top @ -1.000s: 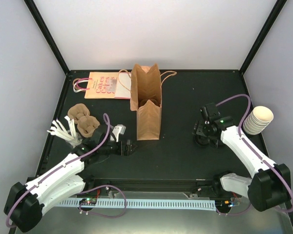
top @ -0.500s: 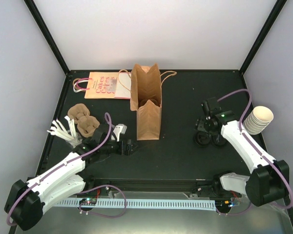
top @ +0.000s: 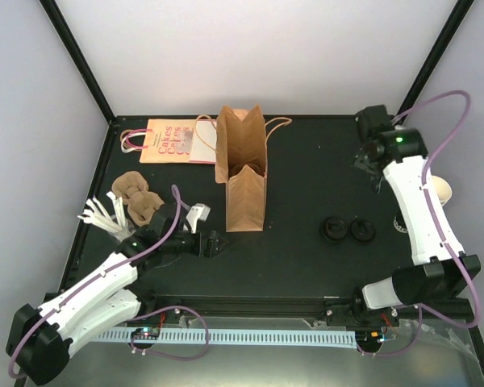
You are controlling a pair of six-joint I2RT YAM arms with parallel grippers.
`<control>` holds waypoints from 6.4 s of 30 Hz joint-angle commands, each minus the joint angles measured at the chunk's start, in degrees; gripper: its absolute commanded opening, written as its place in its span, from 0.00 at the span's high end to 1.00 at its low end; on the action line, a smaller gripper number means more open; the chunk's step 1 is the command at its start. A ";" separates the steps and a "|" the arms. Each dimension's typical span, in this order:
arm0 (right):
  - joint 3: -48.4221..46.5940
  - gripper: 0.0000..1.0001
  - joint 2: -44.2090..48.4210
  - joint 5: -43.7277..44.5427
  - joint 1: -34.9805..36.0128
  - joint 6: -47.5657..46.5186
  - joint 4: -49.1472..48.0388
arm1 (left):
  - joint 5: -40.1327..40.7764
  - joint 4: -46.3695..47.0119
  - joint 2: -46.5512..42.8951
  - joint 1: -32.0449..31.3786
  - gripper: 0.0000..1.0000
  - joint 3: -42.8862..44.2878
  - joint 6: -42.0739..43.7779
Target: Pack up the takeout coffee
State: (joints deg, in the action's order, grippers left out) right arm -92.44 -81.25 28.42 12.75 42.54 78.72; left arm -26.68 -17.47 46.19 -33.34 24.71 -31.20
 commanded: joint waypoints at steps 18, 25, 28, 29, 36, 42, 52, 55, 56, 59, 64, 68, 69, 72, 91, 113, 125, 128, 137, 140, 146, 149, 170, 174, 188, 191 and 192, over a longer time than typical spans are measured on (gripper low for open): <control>-2.96 0.50 -2.55 -21.85 -32.83 -11.54 0.21 | -3.61 -7.91 -2.64 0.26 0.01 7.99 1.05; -0.93 0.53 -4.08 -23.09 -35.17 -12.12 -1.84 | -3.62 -7.75 -1.82 0.23 0.01 8.16 1.02; -1.19 0.63 -5.39 -22.61 -35.87 -11.87 -2.03 | -3.62 -7.82 -1.64 0.28 0.01 8.16 1.00; -1.14 0.63 -5.67 -22.66 -36.01 -11.73 -2.27 | -3.61 -7.90 -1.70 0.18 0.01 8.16 1.04; -1.89 0.63 -7.93 -21.14 -36.02 -11.87 -3.22 | -3.27 -8.25 -1.90 0.25 0.01 8.07 1.31; -3.22 0.63 -9.98 -21.23 -36.04 -12.10 -3.40 | -3.02 -8.14 -1.81 0.21 0.01 8.07 1.49; -4.81 0.91 -10.52 -20.67 -36.04 -11.87 -2.52 | -2.44 -8.35 -2.16 0.22 0.01 7.81 1.39; -5.54 0.95 -10.43 -20.23 -35.98 -12.00 -1.84 | -2.40 -8.37 -2.25 0.21 0.01 7.77 1.35; -5.75 0.96 -10.39 -20.17 -35.96 -12.07 -1.72 | -2.35 -8.37 -2.25 0.21 0.01 7.73 1.39; -6.90 0.96 -10.29 -19.36 -35.87 -12.12 -0.96 | -2.41 -8.18 -2.21 0.26 0.01 7.72 1.30; -8.98 0.97 -10.47 -18.77 -35.87 -11.97 0.53 | -2.48 -7.97 -2.16 0.28 0.01 7.72 1.12; -9.74 0.97 -10.64 -18.62 -35.82 -11.95 1.02 | -2.45 -8.26 -2.38 0.21 0.01 7.66 1.23; -9.69 0.97 -10.73 -18.43 -35.72 -11.91 1.02 | -2.39 -8.28 -2.42 0.21 0.01 7.57 1.23; -9.80 0.97 -11.11 -17.61 -35.40 -11.96 1.64 | -2.39 -8.20 -2.68 0.25 0.01 7.22 1.03; -25.03 0.98 -16.07 -16.95 -29.76 -10.12 8.24 | -0.21 -9.07 -5.94 0.26 0.01 6.85 1.05; -34.63 0.99 -2.68 -18.57 -25.21 -11.50 5.89 | -1.03 -9.47 -6.99 0.25 0.01 6.83 0.85; -1.89 0.99 17.36 -26.38 -3.93 -15.33 -8.68 | 0.99 -10.35 -9.73 0.22 0.01 6.87 0.25; 9.30 0.99 21.78 -26.52 3.11 -14.21 -12.19 | 1.23 -10.02 -10.10 0.28 0.01 6.06 -0.21; 30.21 0.99 23.84 -19.88 27.54 -7.37 -20.65 | 1.44 -7.76 -9.73 0.21 0.01 4.47 -1.45; 31.99 0.99 22.39 -16.16 34.23 -5.89 -22.02 | 1.93 -7.54 -9.49 0.22 0.01 4.26 -1.50; 37.40 0.99 18.99 -16.38 41.62 -3.24 -26.02 | 2.50 -6.13 -8.81 0.21 0.01 3.06 -2.35; 37.24 0.99 14.80 -13.40 46.39 -2.47 -25.21 | 2.64 -5.26 -8.45 0.24 0.01 2.49 -2.71; 29.61 0.85 -0.72 -5.99 56.68 -3.00 -20.88 | 2.97 -4.17 -6.73 0.22 0.01 1.77 -2.20; 29.33 0.74 -1.14 -5.66 56.64 -3.20 -20.42 | 2.86 -3.89 -6.53 0.25 0.01 1.83 -2.20; 24.26 0.25 4.65 -1.31 56.37 -4.19 -17.92 | 4.91 -5.62 -7.88 0.25 0.01 2.98 -1.68; 23.19 0.17 6.56 -0.65 54.49 -4.53 -17.92 | 9.82 -9.22 -8.94 0.28 0.01 4.91 -2.53; 23.11 0.16 7.34 -0.79 53.43 -4.64 -18.04 | 12.08 -10.41 -9.34 0.25 0.01 5.78 -2.61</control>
State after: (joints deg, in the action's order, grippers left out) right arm -67.53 -76.86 24.45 68.55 37.95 60.18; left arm -21.30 -24.18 38.57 -33.34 26.63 -33.34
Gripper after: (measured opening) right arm 0.826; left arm 0.988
